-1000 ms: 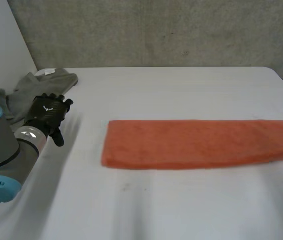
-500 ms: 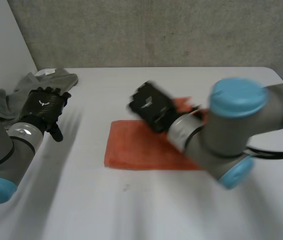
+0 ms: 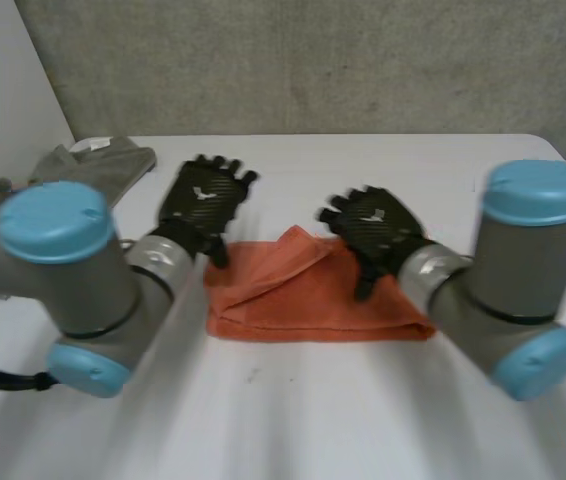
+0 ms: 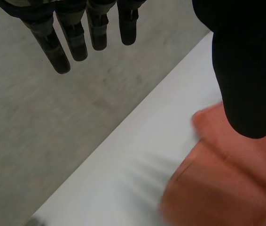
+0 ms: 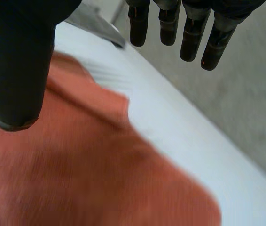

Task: Fold the laundry.

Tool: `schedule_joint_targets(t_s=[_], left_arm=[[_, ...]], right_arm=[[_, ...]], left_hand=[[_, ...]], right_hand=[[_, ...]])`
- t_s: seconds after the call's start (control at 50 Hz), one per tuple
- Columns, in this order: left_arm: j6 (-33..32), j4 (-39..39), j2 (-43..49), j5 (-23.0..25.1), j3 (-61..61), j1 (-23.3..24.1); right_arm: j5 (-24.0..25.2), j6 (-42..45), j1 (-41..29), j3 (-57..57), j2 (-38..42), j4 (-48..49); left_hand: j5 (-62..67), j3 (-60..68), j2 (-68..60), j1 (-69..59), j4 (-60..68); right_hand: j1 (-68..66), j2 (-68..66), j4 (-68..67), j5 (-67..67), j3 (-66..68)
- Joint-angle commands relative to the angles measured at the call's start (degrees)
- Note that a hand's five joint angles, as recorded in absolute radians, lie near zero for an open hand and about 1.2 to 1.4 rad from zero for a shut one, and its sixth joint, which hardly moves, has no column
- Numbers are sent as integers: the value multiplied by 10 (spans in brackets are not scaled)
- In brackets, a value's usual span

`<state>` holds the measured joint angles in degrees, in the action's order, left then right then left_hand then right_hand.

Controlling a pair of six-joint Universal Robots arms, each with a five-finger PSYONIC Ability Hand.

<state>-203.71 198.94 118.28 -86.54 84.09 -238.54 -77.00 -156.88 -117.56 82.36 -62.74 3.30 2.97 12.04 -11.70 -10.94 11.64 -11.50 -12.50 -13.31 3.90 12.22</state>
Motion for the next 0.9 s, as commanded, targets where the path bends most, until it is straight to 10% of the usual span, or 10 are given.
schedule_joint_targets(t_s=[0.02,0.26,0.48,0.9], left_arm=[[7,-7,93,-6,-85,35],[-57,-21,158,-34,-127,20],[-79,-21,179,-160,-169,-18],[64,-38,92,-18,-84,57]], right_arm=[[31,8,84,111,-19,1],[33,35,108,154,-1,59],[33,34,102,156,-4,62],[33,35,103,167,-5,72]], left_hand=[[-29,-20,16,9,-16],[-28,-18,15,7,-14],[-28,-18,15,7,-14],[-17,-8,5,-3,-4]], right_hand=[[15,25,33,-39,-22],[-193,-183,-175,169,185],[-199,-189,-181,176,192],[-204,-194,-186,181,197]])
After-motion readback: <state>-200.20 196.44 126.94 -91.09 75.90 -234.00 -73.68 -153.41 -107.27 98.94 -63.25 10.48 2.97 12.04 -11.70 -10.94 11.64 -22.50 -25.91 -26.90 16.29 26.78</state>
